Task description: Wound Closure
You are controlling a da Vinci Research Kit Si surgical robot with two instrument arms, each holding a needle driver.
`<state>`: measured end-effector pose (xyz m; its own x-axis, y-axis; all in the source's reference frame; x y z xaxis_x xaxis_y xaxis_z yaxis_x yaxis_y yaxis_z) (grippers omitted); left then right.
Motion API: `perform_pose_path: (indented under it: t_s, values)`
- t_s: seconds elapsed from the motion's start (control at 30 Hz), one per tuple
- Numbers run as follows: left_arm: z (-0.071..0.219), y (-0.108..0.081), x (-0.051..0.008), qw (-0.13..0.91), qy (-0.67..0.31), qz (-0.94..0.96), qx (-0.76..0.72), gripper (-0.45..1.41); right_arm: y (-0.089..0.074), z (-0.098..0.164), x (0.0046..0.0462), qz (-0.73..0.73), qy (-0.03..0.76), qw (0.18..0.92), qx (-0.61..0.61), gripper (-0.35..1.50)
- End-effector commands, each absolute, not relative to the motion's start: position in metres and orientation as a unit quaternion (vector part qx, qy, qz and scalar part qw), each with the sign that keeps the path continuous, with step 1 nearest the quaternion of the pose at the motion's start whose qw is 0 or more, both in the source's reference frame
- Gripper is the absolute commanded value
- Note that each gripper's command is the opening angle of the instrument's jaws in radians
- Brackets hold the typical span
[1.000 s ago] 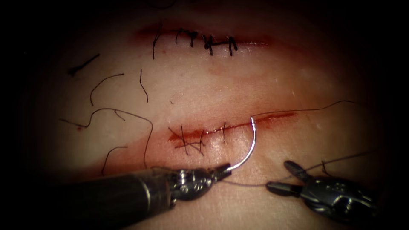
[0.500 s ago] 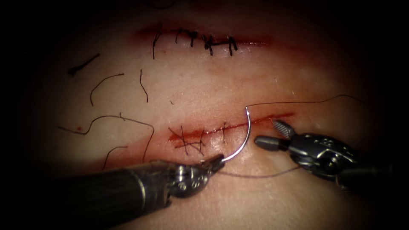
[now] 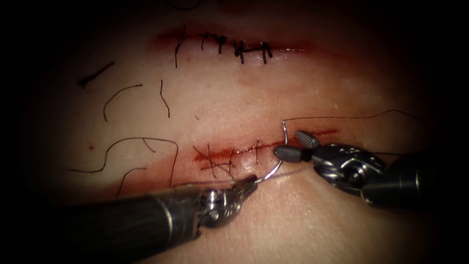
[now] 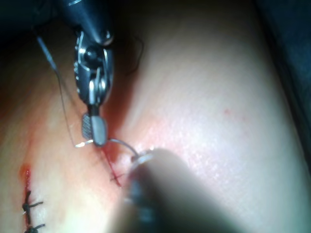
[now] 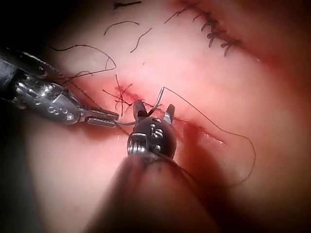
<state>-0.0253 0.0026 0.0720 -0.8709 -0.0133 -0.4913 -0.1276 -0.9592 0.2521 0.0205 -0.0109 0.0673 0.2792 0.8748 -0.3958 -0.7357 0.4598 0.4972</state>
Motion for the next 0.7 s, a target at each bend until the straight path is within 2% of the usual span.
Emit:
perform_pose_path:
  t_s: [0.03, 0.27, 0.37, 0.5, 0.53, 0.57, 0.7]
  values:
    - [0.0724, 0.0021, -0.0259, 0.027, 0.14, 0.957, -0.251, -0.45, -0.0115, 0.0687, 0.0213, 0.509, 0.313, 0.794, 0.113, 1.18]
    - [0.0722, 0.002, -0.026, 0.021, 0.144, 0.957, -0.25, -0.45, -0.0129, 0.0703, 0.0229, 0.502, 0.298, 0.8, 0.139, 1.15]
    - [0.0721, 0.0019, -0.026, 0.013, 0.147, 0.958, -0.247, -0.45, -0.0135, 0.0706, 0.0236, 0.5, 0.29, 0.8, 0.161, 0.99]
    - [0.072, 0.0019, -0.026, 0.01, 0.148, 0.958, -0.246, -0.45, -0.0134, 0.0706, 0.0237, 0.502, 0.288, 0.799, 0.163, 0.91]
    - [0.0719, 0.0017, -0.0261, 0.003, 0.151, 0.958, -0.245, -0.45, -0.0131, 0.0706, 0.0236, 0.51, 0.294, 0.792, 0.163, 0.64]
    - [0.0719, 0.0017, -0.0261, 0.003, 0.151, 0.958, -0.245, -0.45, -0.0131, 0.0706, 0.0236, 0.51, 0.294, 0.792, 0.163, 0.64]
    - [0.0718, 0.0015, -0.0261, -0.001, 0.154, 0.957, -0.244, -0.45, -0.0127, 0.0704, 0.0235, 0.514, 0.308, 0.785, 0.158, 0.25]
